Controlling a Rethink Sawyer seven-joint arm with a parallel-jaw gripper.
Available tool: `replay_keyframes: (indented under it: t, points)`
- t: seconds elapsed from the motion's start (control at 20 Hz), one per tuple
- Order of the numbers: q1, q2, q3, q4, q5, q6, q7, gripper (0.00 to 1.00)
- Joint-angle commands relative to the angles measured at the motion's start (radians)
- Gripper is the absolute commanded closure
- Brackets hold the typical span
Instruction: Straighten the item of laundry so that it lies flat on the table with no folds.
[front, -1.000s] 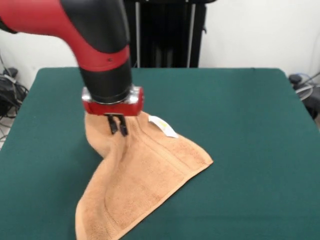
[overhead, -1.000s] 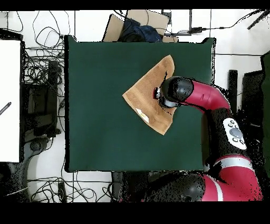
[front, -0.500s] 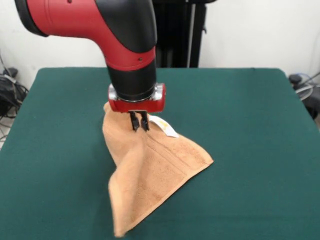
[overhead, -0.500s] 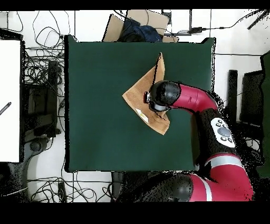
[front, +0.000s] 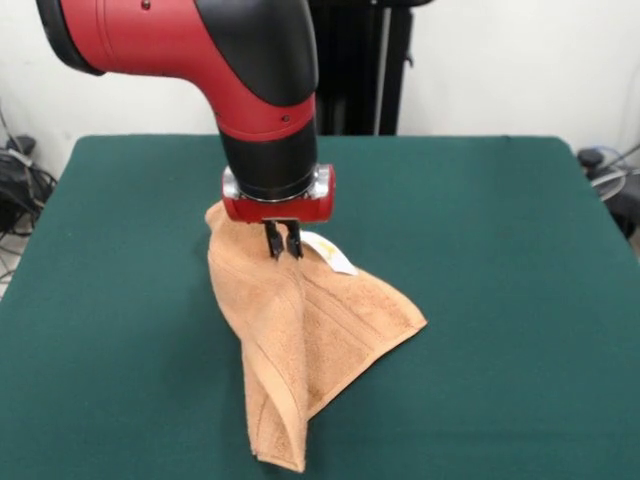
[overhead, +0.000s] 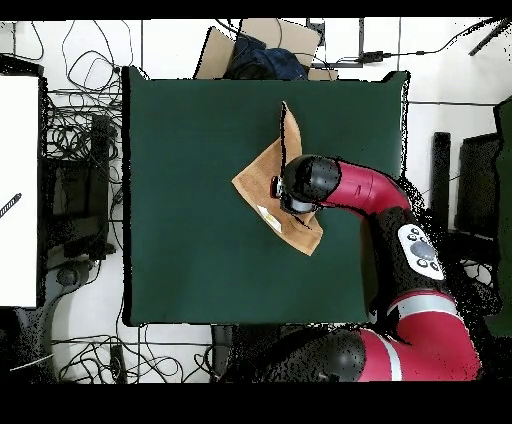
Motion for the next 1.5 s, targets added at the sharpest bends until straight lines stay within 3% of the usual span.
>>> replay_keyframes:
  t: [0.05,0.2,0.25,1.15,1.5]
  points:
    - [0.01,-0.013,0.078,0.115,0.026,-0.051,0.068,1.0]
    - [0.007,-0.012,0.081,0.113,0.02,-0.059,0.058,1.0]
    - [0.008,-0.012,0.081,0.113,0.021,-0.059,0.059,0.0]
    - [-0.003,0.0,0.097,0.13,0.036,-0.106,0.068,0.0]
    - [-0.062,-0.019,0.105,0.087,0.027,0.021,-0.032,0.0]
